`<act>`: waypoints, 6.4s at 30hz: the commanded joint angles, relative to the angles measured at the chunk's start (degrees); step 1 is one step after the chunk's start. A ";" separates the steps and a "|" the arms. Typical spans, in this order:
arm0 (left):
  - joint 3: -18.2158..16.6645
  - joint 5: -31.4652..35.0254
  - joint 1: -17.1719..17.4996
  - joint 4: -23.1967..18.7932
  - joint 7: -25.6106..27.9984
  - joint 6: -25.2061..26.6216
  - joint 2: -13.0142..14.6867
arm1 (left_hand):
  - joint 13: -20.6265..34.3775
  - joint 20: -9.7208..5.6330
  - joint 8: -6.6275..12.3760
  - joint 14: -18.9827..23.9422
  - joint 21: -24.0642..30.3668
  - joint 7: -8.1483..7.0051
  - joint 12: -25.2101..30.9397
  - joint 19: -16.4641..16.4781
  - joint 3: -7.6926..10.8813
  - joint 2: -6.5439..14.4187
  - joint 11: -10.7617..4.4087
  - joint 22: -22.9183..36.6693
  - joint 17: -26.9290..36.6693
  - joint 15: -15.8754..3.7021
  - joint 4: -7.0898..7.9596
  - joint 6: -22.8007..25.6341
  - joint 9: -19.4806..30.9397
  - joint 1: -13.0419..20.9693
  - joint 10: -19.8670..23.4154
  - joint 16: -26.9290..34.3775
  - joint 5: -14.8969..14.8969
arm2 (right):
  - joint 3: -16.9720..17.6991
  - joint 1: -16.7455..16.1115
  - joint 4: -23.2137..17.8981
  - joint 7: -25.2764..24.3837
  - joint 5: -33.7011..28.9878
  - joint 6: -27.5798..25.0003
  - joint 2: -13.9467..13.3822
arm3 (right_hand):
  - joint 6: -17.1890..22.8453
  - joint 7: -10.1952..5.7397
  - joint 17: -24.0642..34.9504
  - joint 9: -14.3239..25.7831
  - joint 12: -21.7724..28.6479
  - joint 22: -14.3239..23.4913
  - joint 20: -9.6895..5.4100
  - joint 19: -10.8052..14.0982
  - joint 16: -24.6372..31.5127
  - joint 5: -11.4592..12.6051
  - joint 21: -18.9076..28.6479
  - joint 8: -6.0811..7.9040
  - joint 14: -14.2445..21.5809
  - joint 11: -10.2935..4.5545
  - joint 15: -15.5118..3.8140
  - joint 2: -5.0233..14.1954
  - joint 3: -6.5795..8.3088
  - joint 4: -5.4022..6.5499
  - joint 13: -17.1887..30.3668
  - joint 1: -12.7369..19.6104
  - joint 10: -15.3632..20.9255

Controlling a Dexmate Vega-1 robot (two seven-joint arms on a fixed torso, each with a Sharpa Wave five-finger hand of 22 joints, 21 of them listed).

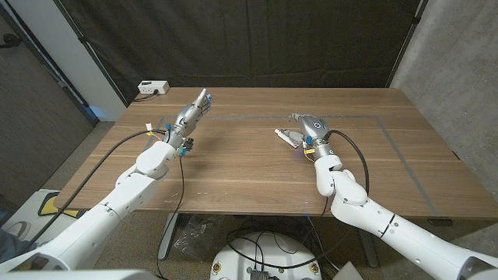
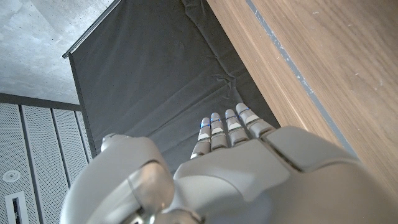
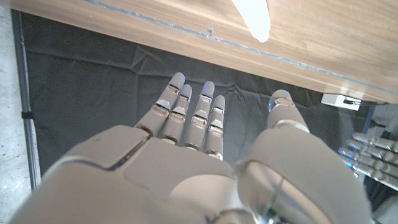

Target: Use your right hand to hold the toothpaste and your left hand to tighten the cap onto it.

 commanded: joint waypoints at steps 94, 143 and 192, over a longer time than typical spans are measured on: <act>-1.20 -4.61 4.09 1.67 -1.40 -2.97 -2.31 | 0.25 2.49 0.05 1.94 -0.08 -0.93 0.23 -0.16 0.07 1.46 -0.99 0.18 0.20 -0.54 0.43 1.78 0.23 1.15 1.85 0.41 -0.62 | -18.95 15.73 23.87 -4.75 4.83 -18.15 13.17 | 23.81 -6.80 0.13 -0.06 4.11 0.78 -4.72 16.45 1.43 0.87 4.75 6.48 21.93 -7.03 -8.40 2.83 5.02 -0.14 -0.26 17.23 25.18; 0.03 -0.05 1.68 -5.26 -4.99 -3.17 1.69 | 0.36 8.48 -0.23 14.94 5.52 -1.76 0.49 15.65 3.65 4.08 -1.67 1.15 0.37 -2.45 -2.14 1.95 0.32 8.64 6.52 2.61 -3.20 | -7.75 8.05 12.19 -18.29 13.81 -7.81 11.91 | 27.79 -6.57 0.27 0.02 3.20 1.09 -5.24 19.16 1.04 0.01 7.03 7.11 26.97 -6.46 -9.66 3.70 5.83 1.32 -0.44 17.09 30.00; 11.46 1.16 -15.64 5.39 -23.98 -4.19 -4.27 | 0.66 7.84 -0.94 -8.62 -1.15 -3.01 -1.71 -8.28 3.98 0.91 0.47 1.05 0.79 2.46 3.77 -0.34 0.27 0.56 -8.21 -0.92 -4.13 | 0.12 3.20 11.43 -32.76 18.62 13.15 16.43 | 30.45 -6.61 0.03 0.06 2.11 1.15 -6.20 16.99 0.85 -0.27 7.41 7.18 31.83 -6.77 -11.06 4.31 7.04 1.11 -0.39 17.98 33.07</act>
